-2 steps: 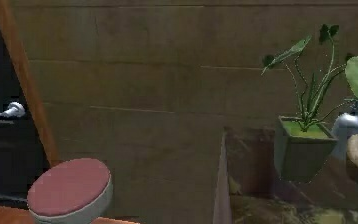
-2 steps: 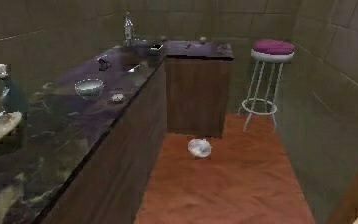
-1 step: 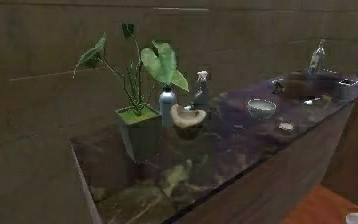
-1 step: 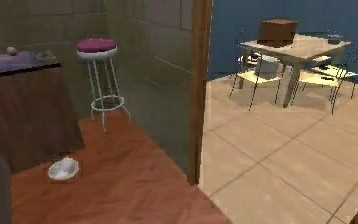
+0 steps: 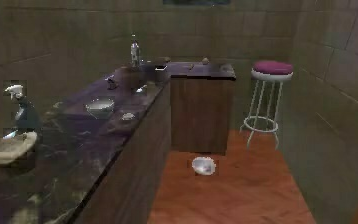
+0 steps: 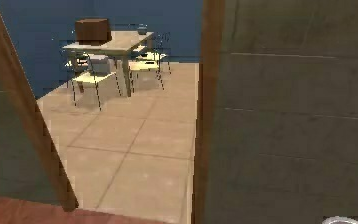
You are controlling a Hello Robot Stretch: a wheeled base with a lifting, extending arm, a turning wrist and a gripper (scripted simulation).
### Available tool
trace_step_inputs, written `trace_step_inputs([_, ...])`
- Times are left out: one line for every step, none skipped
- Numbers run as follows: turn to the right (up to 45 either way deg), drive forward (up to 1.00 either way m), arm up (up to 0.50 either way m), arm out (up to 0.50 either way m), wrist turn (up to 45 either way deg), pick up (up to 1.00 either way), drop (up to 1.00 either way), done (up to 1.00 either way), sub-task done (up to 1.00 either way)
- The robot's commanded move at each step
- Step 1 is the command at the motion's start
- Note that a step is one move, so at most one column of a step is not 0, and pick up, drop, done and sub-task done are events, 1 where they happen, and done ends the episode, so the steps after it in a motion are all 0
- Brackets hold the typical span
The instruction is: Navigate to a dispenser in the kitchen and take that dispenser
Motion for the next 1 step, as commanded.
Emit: trace_step_inputs([0.0, 0.95, 0.0, 0.0, 0.0, 0.0, 0.0, 0.0, 0.0])
